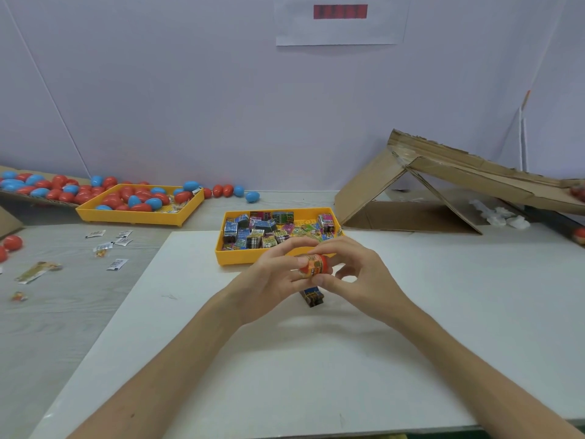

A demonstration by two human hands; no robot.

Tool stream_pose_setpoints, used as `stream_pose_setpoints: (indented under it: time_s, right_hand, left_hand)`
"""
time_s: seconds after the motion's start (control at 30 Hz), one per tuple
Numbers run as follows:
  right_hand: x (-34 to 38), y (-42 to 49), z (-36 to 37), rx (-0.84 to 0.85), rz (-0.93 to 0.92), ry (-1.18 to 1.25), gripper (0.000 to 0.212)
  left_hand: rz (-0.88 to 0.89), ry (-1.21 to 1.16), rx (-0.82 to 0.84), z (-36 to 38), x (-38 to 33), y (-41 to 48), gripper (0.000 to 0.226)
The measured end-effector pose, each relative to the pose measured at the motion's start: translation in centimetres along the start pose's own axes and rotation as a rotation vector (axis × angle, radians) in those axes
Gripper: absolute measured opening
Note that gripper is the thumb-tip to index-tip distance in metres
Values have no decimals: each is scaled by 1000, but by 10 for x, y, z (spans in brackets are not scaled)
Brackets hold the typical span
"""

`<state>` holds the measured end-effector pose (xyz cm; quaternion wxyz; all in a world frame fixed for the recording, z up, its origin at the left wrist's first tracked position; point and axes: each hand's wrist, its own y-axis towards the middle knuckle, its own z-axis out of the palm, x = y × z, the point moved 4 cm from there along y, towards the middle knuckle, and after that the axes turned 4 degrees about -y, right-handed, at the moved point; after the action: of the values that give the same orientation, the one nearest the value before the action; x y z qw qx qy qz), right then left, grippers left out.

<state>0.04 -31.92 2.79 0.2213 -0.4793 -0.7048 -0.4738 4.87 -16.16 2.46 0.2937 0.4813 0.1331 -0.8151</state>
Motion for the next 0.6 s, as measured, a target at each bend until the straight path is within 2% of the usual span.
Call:
stream_pose_setpoints:
  time_s: [0.13,0.37,0.6]
  right_hand:
    - [3,1,2,5,84,172,25]
    - [3,2,-1,5,153,366,29]
    - [4,1,-2,31,179,435,33]
  left_hand:
    - [24,24,-25,0,-3,-1,59]
    - [7,-41,9,4,-3,-3,53]
    - [5,-66,4,4,-3,-3,53]
